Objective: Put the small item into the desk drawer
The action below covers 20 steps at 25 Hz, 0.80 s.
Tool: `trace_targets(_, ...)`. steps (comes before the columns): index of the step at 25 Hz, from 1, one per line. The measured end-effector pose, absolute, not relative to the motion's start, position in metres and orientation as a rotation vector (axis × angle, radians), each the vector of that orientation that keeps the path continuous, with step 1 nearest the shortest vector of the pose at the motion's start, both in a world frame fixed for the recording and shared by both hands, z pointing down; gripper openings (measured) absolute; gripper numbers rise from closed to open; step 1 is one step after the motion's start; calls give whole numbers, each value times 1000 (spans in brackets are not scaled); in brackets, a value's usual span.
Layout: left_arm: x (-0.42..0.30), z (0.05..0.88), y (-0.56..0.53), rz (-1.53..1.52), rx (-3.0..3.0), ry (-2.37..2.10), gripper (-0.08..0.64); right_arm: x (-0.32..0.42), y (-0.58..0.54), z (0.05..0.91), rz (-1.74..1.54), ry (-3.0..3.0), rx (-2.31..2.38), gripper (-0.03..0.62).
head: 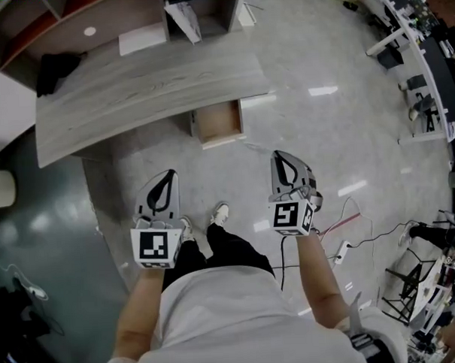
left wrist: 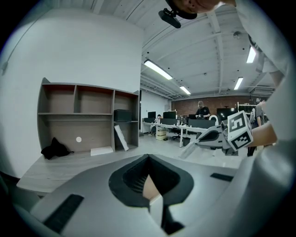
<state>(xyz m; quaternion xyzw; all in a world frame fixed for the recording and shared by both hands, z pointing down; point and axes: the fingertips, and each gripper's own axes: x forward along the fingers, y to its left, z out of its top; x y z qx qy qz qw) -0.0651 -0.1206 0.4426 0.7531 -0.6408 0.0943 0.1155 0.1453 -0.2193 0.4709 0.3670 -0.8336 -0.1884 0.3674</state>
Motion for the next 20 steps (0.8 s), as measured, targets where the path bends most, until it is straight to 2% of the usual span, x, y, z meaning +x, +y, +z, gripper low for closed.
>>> trace_targets(16, -96, 509, -124, 338, 2029, -1933, 18, 94, -287, 637, -522, -2042, 752, 24)
trace_targets(20, -103, 551, -136, 350, 2001, -1931, 18, 80, -303, 688, -531, -2024, 697, 24)
